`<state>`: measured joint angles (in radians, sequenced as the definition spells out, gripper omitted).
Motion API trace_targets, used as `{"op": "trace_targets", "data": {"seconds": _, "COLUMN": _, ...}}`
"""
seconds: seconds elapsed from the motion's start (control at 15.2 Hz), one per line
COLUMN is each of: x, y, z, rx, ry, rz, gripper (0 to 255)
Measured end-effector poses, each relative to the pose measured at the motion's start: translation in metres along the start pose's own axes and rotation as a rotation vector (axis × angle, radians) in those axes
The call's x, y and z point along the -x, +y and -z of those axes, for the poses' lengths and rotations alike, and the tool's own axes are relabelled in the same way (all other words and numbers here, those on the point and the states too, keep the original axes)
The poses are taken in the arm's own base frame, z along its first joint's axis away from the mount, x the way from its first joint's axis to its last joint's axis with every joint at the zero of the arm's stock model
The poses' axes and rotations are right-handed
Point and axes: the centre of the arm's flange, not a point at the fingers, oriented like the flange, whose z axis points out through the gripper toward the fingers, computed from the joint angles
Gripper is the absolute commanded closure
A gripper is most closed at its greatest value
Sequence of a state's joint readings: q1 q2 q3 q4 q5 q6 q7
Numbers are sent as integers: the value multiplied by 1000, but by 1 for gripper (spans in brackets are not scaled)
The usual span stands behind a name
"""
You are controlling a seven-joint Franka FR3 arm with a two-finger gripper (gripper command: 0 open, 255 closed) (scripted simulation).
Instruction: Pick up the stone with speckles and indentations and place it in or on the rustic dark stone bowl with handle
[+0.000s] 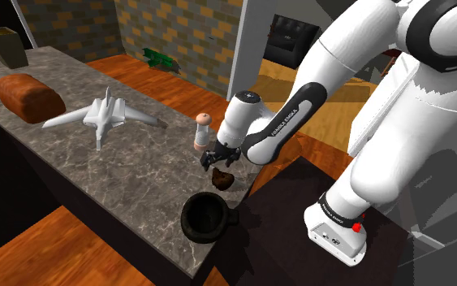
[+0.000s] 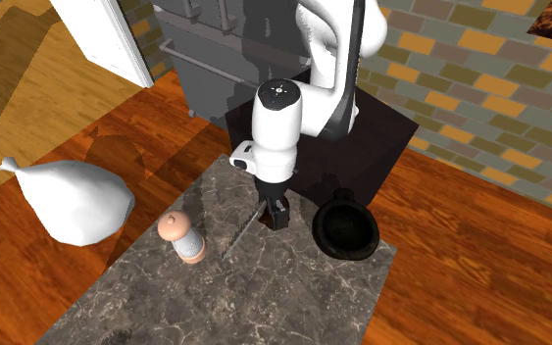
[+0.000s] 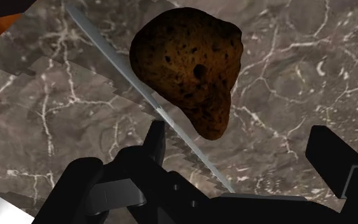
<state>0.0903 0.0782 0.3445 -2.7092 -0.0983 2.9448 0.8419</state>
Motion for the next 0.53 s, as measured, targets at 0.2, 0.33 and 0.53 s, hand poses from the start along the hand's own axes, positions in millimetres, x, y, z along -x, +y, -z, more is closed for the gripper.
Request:
{"op": "trace_targets", "data": {"seconds": 0.2, "x": 0, "y": 0, "z": -12, "rx": 0, "ry": 0, "rz": 0, "gripper": 0}}
{"op": "trace_targets", "data": {"seconds": 0.33, "x": 1, "y": 0, "z": -13, "rx": -1, "ry": 0, "rz": 1, "gripper": 0}}
{"op": "trace_targets", "data": {"seconds": 0.53, "x": 0, "y": 0, "z": -14, "rx": -1, "ry": 0, "rz": 1, "gripper": 0}}
